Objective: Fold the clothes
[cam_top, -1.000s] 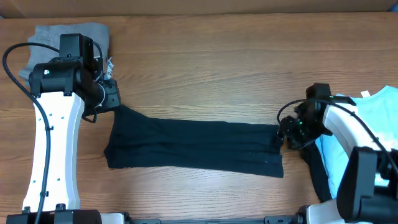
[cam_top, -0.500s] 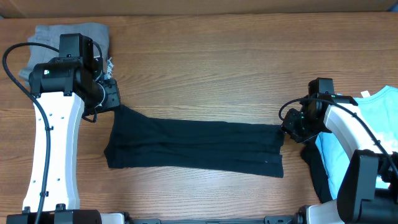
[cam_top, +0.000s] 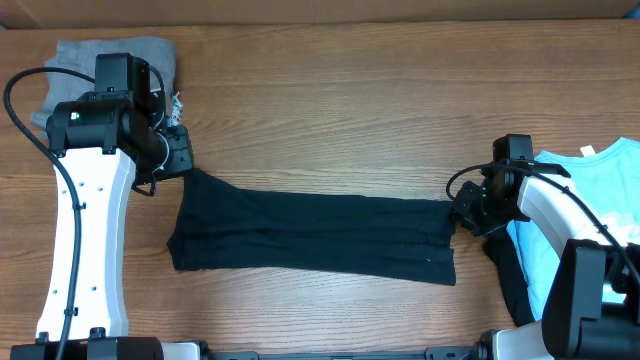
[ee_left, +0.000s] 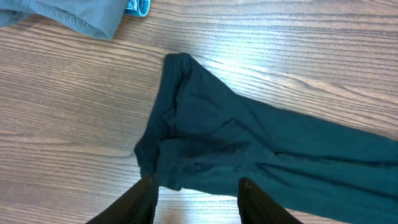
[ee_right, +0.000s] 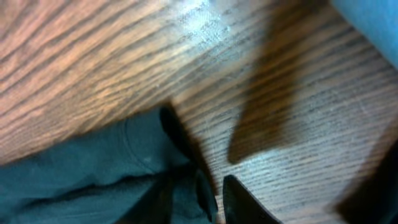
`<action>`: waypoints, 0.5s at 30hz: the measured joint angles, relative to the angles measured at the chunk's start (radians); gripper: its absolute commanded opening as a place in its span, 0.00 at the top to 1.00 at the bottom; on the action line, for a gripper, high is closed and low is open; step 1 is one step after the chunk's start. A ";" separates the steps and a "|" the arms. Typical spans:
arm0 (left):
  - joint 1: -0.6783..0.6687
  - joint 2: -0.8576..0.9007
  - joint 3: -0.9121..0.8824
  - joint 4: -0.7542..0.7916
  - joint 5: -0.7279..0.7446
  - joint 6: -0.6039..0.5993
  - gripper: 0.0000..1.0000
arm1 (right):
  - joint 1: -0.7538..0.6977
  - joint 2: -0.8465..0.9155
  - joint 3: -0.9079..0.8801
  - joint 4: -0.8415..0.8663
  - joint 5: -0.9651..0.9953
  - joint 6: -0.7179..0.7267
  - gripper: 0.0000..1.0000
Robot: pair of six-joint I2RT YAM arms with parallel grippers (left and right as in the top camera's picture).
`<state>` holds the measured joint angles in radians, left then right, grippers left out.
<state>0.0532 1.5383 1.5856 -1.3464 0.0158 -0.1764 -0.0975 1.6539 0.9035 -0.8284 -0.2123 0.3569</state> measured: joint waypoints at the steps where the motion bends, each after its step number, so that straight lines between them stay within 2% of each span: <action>1: 0.000 0.000 0.000 0.001 0.000 0.000 0.55 | 0.000 0.000 0.000 0.000 -0.003 0.002 0.86; 3: 0.000 0.000 0.000 0.001 0.000 0.000 0.55 | 0.000 0.000 0.000 -0.007 -0.010 0.007 0.92; 6: 0.000 0.000 0.000 0.000 0.000 0.000 0.55 | 0.000 -0.002 0.000 -0.054 -0.024 -0.008 0.96; 9: 0.000 0.000 0.000 0.002 0.000 0.000 0.55 | 0.000 -0.021 0.000 -0.089 -0.028 -0.021 0.96; 13: 0.000 0.000 0.000 0.010 0.000 0.000 0.54 | 0.000 -0.063 0.000 -0.096 -0.036 -0.035 0.81; 14: 0.000 0.000 0.000 0.012 0.000 0.000 0.54 | 0.000 -0.064 0.000 -0.088 -0.035 -0.038 0.82; 15: 0.000 0.000 0.000 0.014 0.000 0.000 0.54 | 0.000 -0.064 0.000 -0.072 -0.035 -0.043 0.87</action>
<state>0.0532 1.5383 1.5856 -1.3323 0.0158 -0.1764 -0.0978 1.5902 0.9039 -0.9005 -0.2474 0.3141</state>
